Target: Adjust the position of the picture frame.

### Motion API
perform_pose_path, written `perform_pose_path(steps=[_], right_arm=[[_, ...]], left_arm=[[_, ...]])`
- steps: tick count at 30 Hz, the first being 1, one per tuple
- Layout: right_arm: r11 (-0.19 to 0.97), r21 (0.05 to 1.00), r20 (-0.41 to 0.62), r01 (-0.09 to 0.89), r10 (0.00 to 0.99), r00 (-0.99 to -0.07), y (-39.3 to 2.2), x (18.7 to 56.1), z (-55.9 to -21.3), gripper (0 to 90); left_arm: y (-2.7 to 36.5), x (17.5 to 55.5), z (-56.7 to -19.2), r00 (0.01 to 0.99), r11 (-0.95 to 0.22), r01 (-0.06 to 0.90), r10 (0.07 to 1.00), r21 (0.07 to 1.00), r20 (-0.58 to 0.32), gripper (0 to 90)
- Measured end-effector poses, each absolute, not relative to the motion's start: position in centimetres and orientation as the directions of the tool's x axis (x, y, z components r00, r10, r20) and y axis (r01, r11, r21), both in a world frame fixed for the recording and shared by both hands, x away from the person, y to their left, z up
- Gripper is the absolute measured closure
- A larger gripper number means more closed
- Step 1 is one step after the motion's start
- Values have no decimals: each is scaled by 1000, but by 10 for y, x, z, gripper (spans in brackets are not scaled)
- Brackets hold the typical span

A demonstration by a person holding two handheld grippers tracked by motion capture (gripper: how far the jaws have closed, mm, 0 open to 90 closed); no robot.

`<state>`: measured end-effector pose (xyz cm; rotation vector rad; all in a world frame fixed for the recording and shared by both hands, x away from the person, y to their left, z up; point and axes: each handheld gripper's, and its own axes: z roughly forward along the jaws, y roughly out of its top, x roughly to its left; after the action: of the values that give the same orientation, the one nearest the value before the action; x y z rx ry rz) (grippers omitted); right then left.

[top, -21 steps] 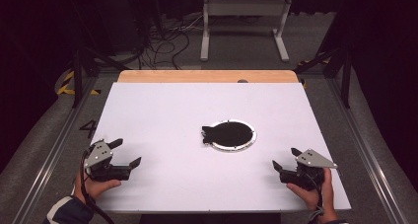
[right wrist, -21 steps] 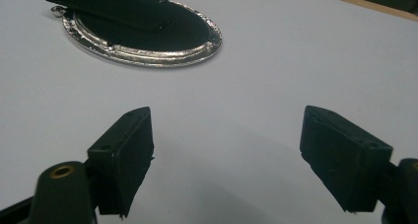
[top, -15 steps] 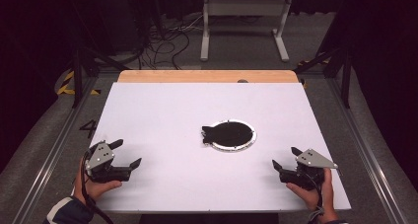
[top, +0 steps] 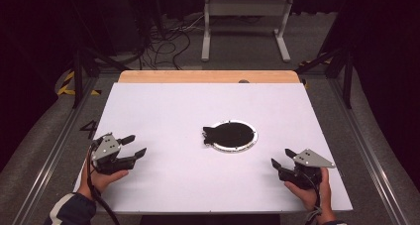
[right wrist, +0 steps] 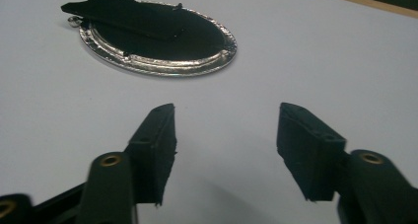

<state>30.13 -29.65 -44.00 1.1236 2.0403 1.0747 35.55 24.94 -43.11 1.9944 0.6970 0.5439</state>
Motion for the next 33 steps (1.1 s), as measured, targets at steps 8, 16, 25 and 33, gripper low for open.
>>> perform_pose_path(steps=[8,16,25,33], right_arm=[[370,808,-87,458,844,-529,-276,316,-445,735],[360,804,-60,473,841,-538,-264,327,-446,879],[373,786,-44,493,829,-558,-245,343,-449,900],[385,768,-39,511,825,-563,-240,347,-451,900]], left_arm=[[198,386,-420,830,-473,209,549,856,101,777],[155,415,-425,849,-523,234,520,820,90,896],[112,451,-431,849,-518,314,529,795,9,896],[86,472,-433,833,-537,342,552,771,15,891]])
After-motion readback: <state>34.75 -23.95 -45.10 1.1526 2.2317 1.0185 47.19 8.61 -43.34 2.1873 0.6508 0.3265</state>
